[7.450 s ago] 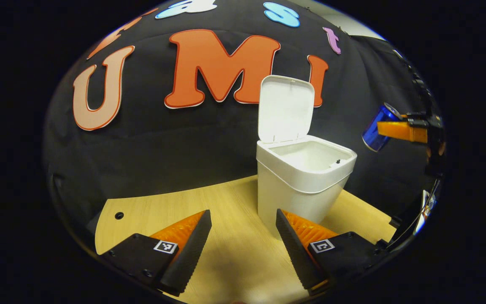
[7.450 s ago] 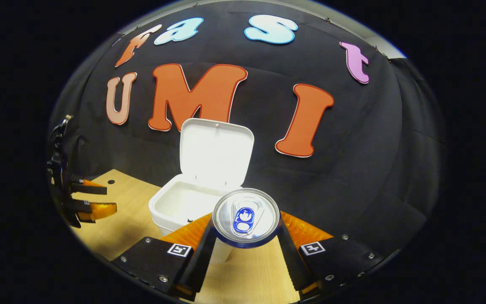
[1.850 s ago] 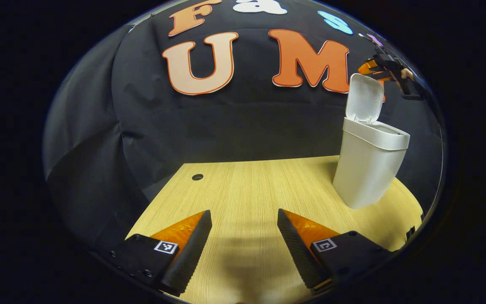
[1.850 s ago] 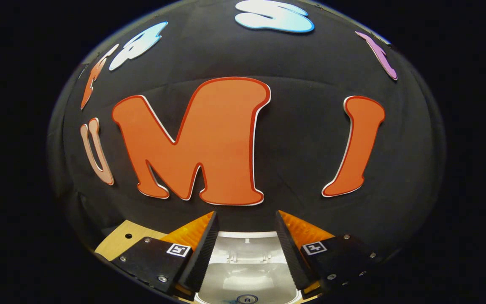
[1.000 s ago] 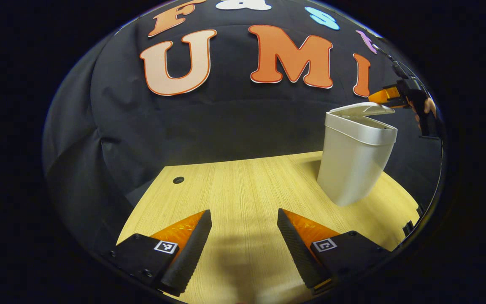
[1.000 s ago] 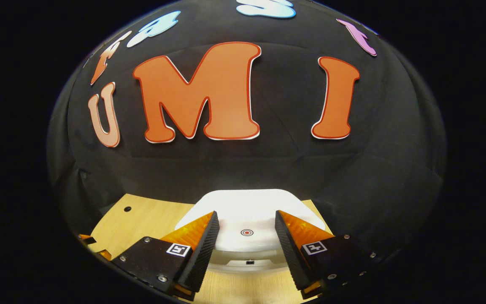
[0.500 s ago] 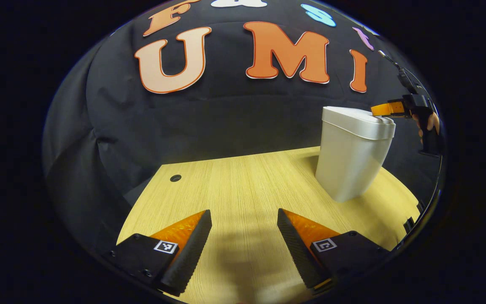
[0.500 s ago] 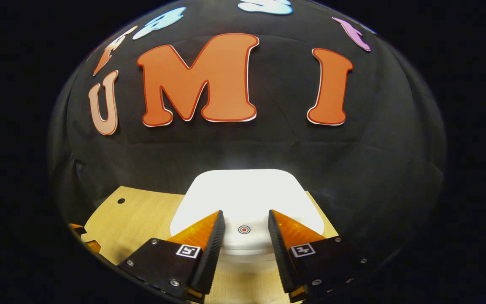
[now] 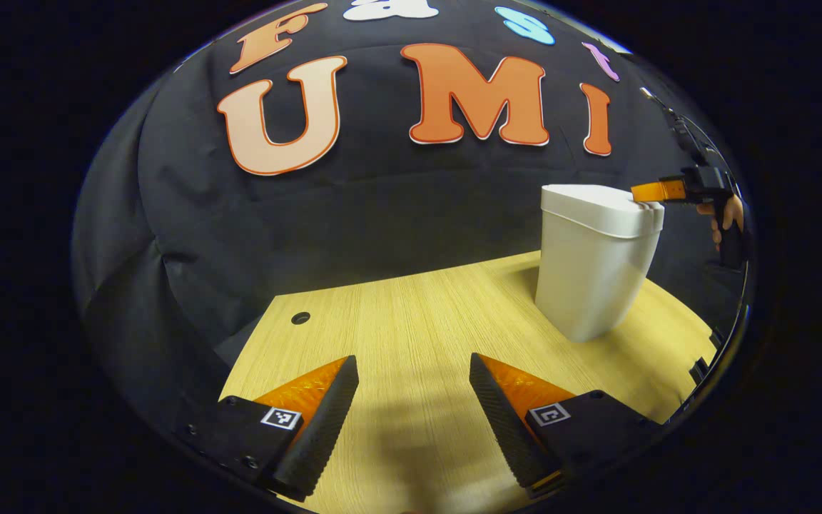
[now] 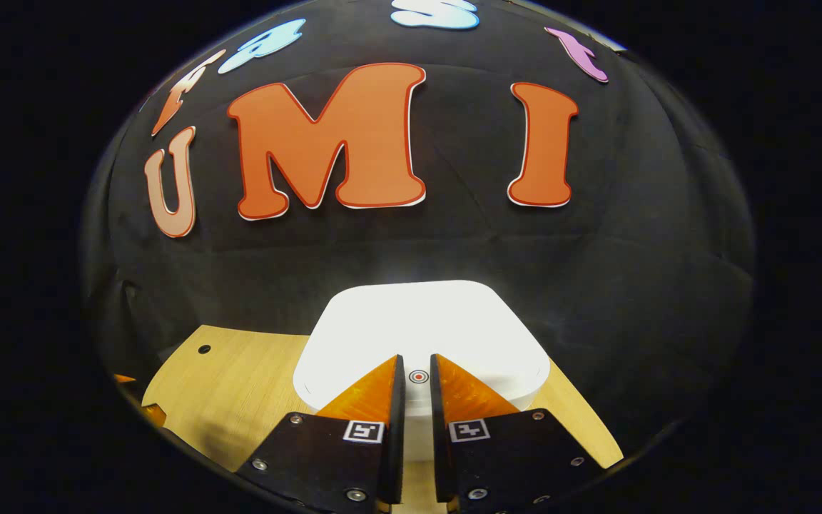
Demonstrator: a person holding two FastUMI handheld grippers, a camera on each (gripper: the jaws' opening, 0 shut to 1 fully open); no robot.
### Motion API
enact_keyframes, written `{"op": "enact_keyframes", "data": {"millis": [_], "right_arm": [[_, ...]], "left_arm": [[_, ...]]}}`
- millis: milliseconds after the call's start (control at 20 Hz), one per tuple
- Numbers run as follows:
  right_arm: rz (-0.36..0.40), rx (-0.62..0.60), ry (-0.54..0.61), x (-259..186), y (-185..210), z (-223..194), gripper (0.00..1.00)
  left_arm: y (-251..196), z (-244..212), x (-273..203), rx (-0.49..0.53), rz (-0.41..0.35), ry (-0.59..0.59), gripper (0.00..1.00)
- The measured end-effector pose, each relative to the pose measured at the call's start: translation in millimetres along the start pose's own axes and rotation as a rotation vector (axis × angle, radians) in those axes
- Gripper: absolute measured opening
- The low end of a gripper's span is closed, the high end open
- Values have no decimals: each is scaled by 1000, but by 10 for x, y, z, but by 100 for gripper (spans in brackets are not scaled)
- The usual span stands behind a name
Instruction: Press the lid of the desktop garbage bin to open it, pick up the crumpled paper on the desktop and throw it into the bin, then pick up the pop can on the desktop and drop it into the bin, and finally close the garbage bin lid.
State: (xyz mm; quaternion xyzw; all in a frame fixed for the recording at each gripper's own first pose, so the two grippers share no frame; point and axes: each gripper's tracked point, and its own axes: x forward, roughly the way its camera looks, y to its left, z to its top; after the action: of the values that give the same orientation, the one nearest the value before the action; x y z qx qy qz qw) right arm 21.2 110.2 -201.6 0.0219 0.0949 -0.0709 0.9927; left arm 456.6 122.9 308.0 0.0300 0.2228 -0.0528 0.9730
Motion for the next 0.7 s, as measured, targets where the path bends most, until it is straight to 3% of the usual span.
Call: {"op": "enact_keyframes", "data": {"millis": [200,300,350,450,650,700], "right_arm": [[-47,-34,-8,-55,2,1,23],[-22,-14,-14,-105,103,4,35],[0,5,-20,-156,179,-1,46],[15,11,-57,-236,294,21,61],[61,-30,-91,-327,582,-6,73],[77,-35,-97,-331,662,4,78]], "left_arm": [[176,479,-41,12,17,-85,100],[244,664,-50,22,29,-128,100],[263,771,-44,20,32,-150,96],[310,967,-74,7,45,-197,99],[364,1212,-172,13,58,-262,96],[393,1261,-189,24,65,-275,99]]}}
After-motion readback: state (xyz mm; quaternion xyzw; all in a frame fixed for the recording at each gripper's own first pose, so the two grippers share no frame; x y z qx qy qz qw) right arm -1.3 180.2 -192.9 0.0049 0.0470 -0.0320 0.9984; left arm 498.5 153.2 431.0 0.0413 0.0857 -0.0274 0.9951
